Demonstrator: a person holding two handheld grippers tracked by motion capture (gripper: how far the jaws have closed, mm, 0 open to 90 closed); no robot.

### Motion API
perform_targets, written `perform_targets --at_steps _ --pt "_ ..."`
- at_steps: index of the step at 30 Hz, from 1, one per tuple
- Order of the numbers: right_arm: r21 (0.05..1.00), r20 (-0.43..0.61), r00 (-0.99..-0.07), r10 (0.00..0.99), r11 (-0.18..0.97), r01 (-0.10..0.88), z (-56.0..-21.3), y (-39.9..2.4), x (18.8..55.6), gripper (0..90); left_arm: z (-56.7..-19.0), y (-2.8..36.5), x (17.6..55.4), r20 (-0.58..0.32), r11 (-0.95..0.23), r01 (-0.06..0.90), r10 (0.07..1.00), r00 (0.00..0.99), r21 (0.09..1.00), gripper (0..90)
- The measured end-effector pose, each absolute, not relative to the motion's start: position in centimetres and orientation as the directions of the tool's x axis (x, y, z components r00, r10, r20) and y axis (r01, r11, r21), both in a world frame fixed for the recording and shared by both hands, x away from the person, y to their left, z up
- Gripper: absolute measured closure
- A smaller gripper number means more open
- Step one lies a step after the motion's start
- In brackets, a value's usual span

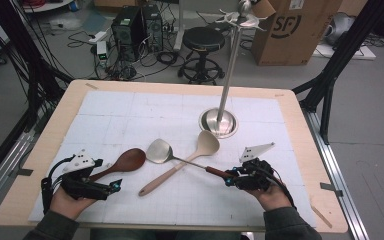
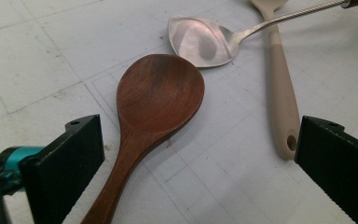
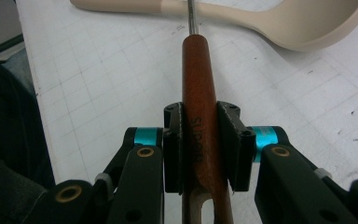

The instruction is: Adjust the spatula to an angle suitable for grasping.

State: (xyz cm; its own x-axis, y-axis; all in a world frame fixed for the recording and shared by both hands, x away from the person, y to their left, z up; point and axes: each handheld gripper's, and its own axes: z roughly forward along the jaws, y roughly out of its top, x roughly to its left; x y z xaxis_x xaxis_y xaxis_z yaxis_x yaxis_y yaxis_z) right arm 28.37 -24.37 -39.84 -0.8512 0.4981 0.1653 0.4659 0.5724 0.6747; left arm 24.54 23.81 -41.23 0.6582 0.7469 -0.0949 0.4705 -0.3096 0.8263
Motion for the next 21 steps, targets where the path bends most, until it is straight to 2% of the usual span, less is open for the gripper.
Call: perform_targets --at_steps 21 --pt "0.715 0.166 -0.85 0.5 0.532 0.453 -38.2 -24.7 28.0 72.9 -41.2 23.6 24.5 -0.095 -0.316 0.465 0.737 0.669 0.827 2.1"
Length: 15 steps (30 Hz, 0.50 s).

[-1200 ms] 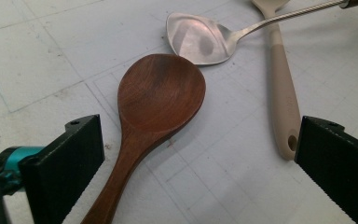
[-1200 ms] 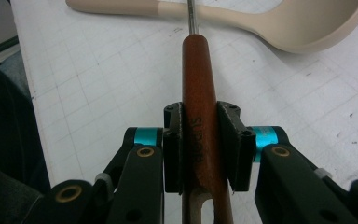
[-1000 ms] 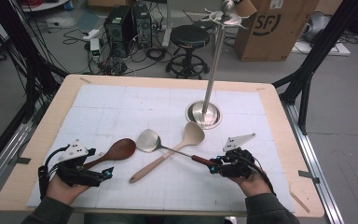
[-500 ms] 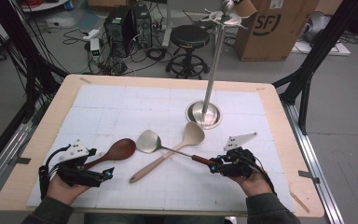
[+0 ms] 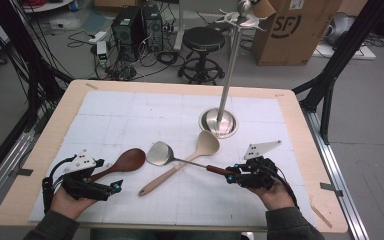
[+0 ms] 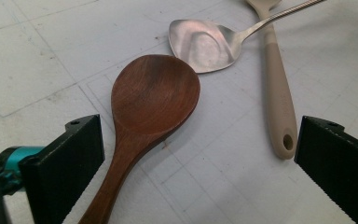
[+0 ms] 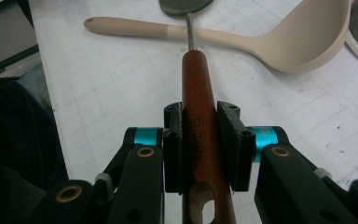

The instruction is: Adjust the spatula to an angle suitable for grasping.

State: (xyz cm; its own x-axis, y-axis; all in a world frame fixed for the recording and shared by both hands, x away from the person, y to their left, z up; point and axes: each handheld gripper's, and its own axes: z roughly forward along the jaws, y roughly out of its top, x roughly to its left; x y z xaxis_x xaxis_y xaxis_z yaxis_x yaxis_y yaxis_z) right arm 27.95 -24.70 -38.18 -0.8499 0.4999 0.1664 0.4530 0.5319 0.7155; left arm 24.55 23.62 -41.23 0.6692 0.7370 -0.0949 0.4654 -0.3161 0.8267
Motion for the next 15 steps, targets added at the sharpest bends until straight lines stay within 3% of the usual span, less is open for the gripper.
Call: perform_targets --at_steps 15 --pt "0.718 0.169 -0.848 0.502 0.527 0.455 -37.62 -24.67 27.8 72.9 -41.03 23.19 24.51 -0.093 -0.333 0.446 0.706 0.702 0.831 2.1"
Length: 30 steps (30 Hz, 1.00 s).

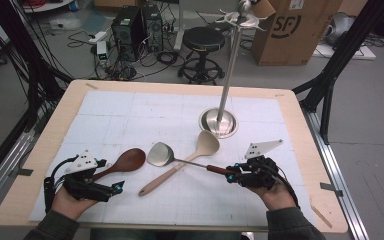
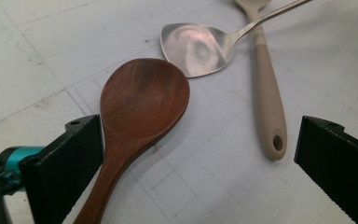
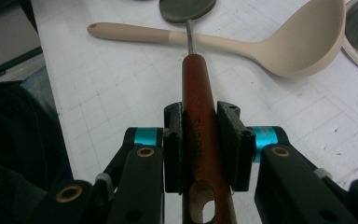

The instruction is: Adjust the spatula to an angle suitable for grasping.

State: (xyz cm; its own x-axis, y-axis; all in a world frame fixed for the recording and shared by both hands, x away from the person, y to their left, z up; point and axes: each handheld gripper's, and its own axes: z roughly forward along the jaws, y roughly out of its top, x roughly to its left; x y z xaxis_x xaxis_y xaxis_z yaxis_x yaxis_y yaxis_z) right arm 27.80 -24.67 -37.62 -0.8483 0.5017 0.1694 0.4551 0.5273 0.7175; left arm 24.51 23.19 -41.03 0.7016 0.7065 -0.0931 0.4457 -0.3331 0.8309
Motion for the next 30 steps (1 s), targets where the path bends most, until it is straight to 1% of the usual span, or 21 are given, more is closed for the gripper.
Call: perform_targets --at_steps 12,25,30 --pt "0.718 0.187 -0.854 0.485 0.526 0.456 -36.5 -24.3 27.6 73.0 -40.6 21.8 24.6 -0.099 -0.355 0.422 0.658 0.747 0.834 2.2" --pt "0.705 0.211 -0.873 0.44 0.55 0.448 -36.2 -23.2 27.3 72.9 -40.5 21.4 24.8 -0.095 -0.365 0.417 0.647 0.757 0.833 2.2" --pt "0.706 0.204 -0.88 0.428 0.559 0.436 -36.1 -22.7 27.3 72.9 -40.5 21.3 24.8 -0.096 -0.365 0.414 0.643 0.76 0.834 2.2"
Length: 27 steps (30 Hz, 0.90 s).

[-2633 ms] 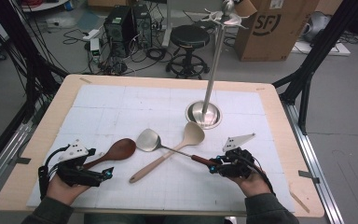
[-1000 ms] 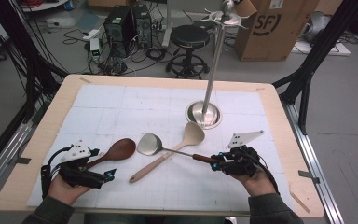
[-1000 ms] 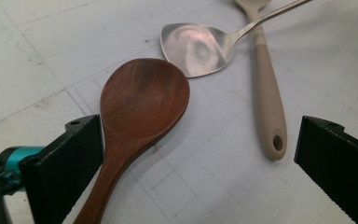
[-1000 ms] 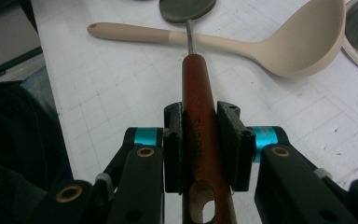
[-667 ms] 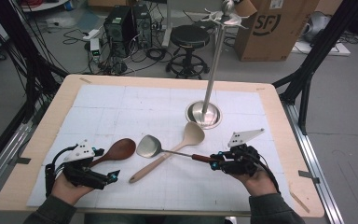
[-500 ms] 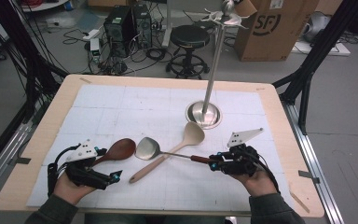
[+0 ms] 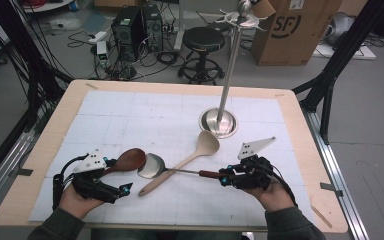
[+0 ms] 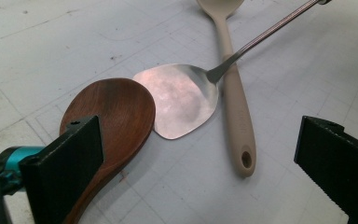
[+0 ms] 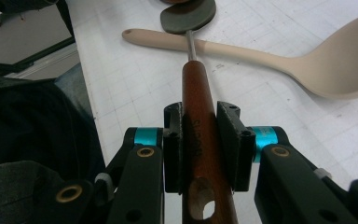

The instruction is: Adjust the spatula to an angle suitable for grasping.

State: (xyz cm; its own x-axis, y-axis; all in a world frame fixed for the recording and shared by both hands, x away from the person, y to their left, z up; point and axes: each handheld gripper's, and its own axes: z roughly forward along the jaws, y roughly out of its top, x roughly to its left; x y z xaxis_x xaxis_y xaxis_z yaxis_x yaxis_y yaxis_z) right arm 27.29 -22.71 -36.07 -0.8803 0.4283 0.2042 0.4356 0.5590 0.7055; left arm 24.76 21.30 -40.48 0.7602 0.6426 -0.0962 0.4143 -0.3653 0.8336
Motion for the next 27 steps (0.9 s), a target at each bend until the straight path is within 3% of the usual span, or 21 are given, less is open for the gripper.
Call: perform_targets --at_steps 18,21,27 --pt "0.697 0.22 -0.902 0.372 0.587 0.412 -35.6 -20.5 27.5 72.9 -40.4 20.7 24.8 -0.092 -0.385 0.404 0.619 0.78 0.83 2.2" --pt "0.696 0.219 -0.906 0.362 0.593 0.405 -35.7 -20.2 27.5 72.9 -40.4 20.5 24.7 -0.095 -0.382 0.392 0.603 0.792 0.837 7.8" --pt "0.692 0.226 -0.913 0.34 0.603 0.396 -35.7 -19.5 27.5 72.9 -40.3 20.0 24.8 -0.099 -0.388 0.389 0.59 0.801 0.835 8.2"
